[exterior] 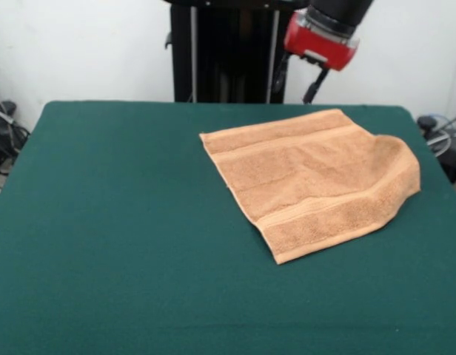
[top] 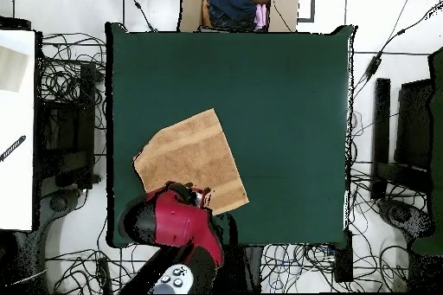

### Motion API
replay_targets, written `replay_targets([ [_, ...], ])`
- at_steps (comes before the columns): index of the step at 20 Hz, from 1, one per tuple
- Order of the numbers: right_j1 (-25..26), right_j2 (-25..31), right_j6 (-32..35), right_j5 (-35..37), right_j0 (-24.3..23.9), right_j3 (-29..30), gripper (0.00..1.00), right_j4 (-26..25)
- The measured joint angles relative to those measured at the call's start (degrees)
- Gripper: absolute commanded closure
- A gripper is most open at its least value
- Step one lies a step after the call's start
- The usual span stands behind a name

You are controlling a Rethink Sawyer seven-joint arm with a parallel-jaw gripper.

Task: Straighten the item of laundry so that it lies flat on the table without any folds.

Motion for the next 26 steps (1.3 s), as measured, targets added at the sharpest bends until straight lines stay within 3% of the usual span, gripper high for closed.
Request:
replay_targets([
  [1,0.5,-1.9,0.0,0.0,2.9,-0.6,0.00,-1.1],
  [7,1.5,-5.1,0.0,0.0,7.9,-2.2,0.00,-2.3],
  [26,4.6,-9.7,0.0,0.0,11.7,-5.0,0.00,-1.0],
])
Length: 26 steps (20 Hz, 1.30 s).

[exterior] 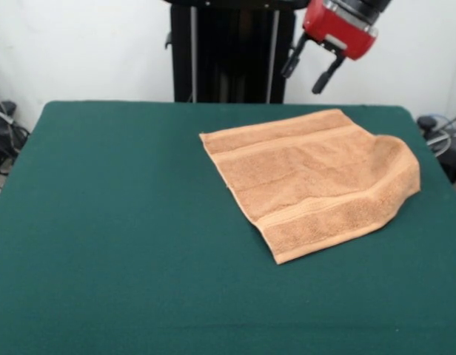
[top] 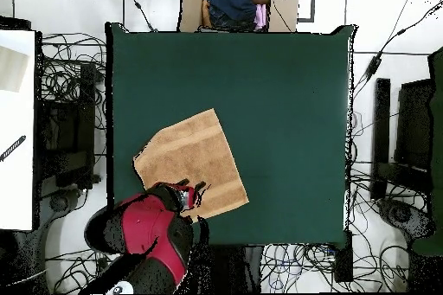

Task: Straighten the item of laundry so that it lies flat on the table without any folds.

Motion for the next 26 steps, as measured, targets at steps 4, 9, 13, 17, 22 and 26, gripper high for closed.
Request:
replay_targets([
  [4,0.1,0.0,0.0,0.0,-0.5,0.0,0.00,1.3],
  [9,0.9,0.0,0.0,0.0,-0.6,0.0,0.00,3.2],
  [13,3.0,0.0,0.0,0.0,-0.5,-0.9,0.00,5.2],
  [17,4.7,0.0,0.0,0.0,-0.5,-2.1,0.00,6.5],
  [22,7.8,0.0,0.0,0.0,0.4,-4.9,0.00,8.9],
  [26,9.9,0.0,0.0,0.0,1.3,-7.0,0.00,10.6],
])
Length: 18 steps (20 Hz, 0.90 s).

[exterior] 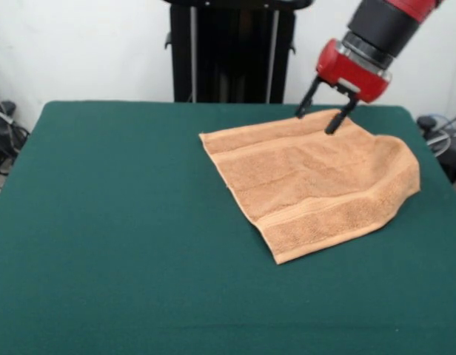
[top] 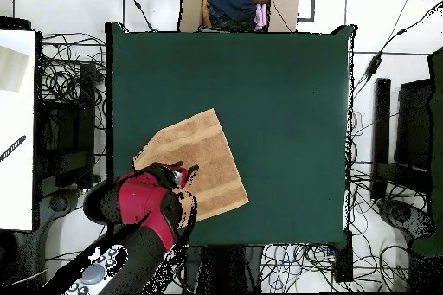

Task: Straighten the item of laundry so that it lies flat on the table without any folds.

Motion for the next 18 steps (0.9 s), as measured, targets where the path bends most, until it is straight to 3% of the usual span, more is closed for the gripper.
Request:
replay_targets([
  [18,5.9,-0.3,0.0,0.0,3.1,-6.1,0.00,5.5],
])
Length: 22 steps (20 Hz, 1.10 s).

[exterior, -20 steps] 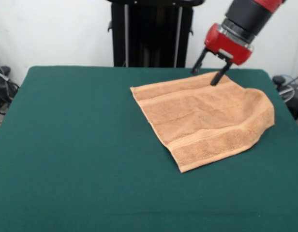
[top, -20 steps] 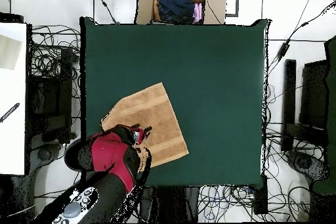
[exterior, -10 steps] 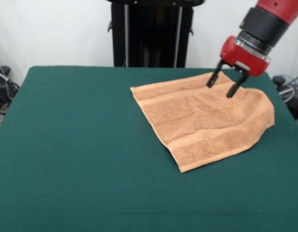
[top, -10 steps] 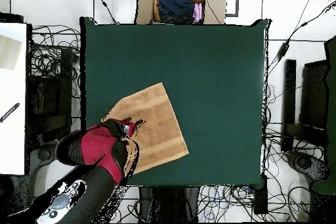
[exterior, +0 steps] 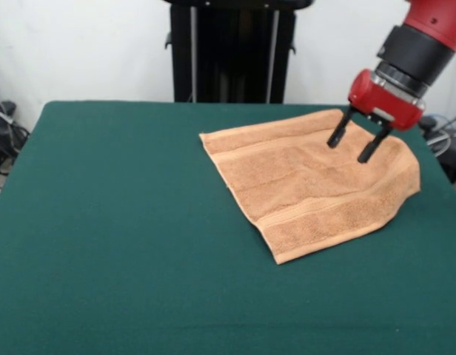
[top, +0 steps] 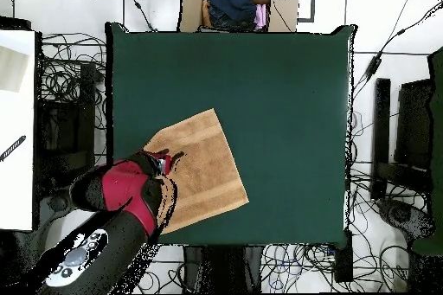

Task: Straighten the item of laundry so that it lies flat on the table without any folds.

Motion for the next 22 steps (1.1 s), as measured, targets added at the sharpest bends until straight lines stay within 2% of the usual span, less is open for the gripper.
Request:
replay_targets([
  [22,-0.7,0.0,0.0,0.0,0.3,-0.6,0.00,0.9],
])
